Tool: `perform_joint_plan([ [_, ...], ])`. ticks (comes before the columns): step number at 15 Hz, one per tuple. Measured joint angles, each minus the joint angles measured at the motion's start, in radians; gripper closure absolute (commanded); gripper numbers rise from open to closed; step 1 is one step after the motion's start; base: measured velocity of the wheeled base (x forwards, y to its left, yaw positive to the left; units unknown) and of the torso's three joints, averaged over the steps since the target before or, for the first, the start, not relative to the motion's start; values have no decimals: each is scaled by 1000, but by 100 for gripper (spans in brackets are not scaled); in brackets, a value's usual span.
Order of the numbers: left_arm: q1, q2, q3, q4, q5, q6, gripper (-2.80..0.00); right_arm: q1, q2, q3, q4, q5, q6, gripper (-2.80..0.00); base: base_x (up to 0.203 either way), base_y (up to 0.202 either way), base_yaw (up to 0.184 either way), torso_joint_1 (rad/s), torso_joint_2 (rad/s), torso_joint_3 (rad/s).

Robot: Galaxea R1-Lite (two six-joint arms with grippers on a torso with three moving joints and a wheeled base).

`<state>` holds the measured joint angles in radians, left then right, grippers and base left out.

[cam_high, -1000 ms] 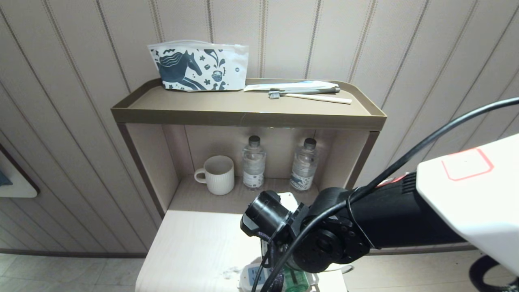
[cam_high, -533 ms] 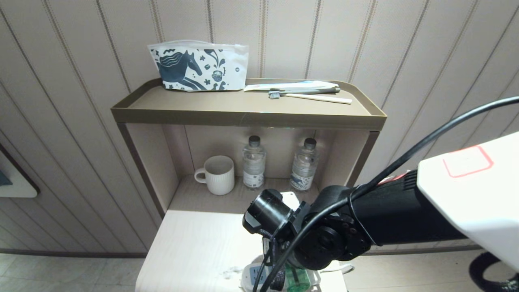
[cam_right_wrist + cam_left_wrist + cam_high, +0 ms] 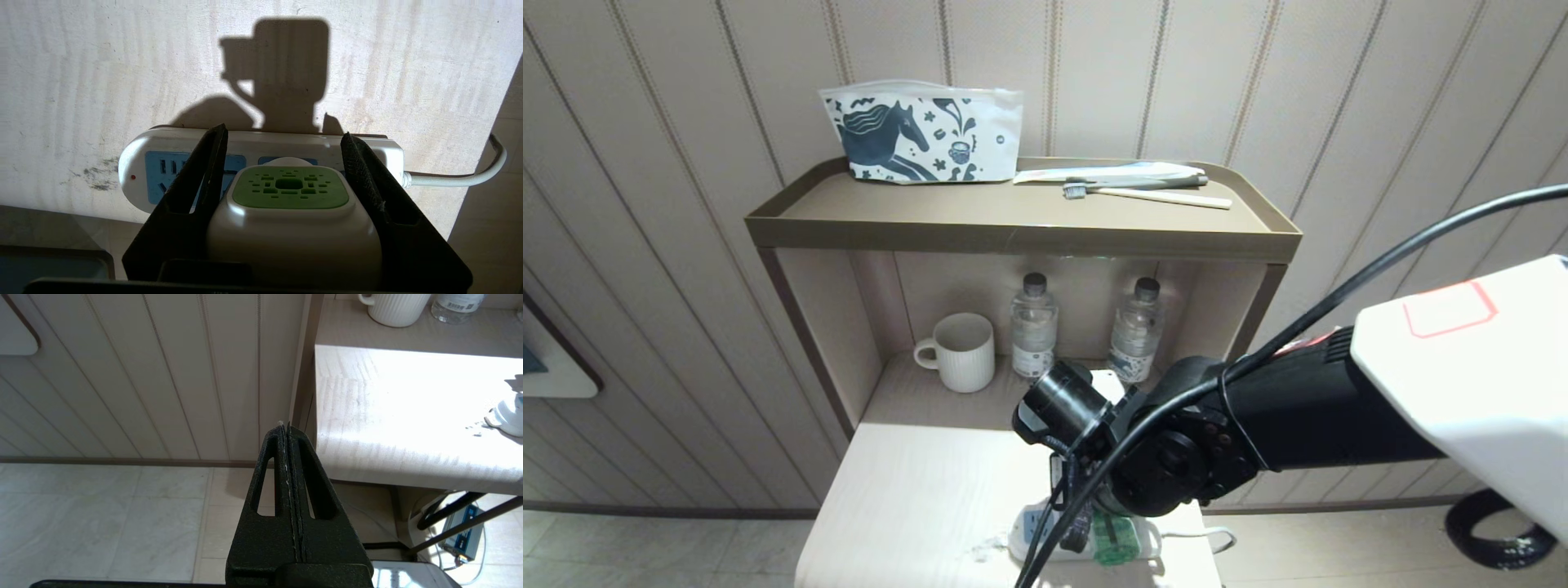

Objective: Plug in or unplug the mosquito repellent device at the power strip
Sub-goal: Insert the plug into the socket

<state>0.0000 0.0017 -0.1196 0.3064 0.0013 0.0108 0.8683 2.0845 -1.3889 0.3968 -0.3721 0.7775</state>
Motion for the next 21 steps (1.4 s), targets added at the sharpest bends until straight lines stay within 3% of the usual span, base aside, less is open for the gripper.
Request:
perform_joint_plan([
  [21,0,0,0,0,0,0,0,-41,-8,153,-104,0,62,0,0,0,0,0,0,0],
])
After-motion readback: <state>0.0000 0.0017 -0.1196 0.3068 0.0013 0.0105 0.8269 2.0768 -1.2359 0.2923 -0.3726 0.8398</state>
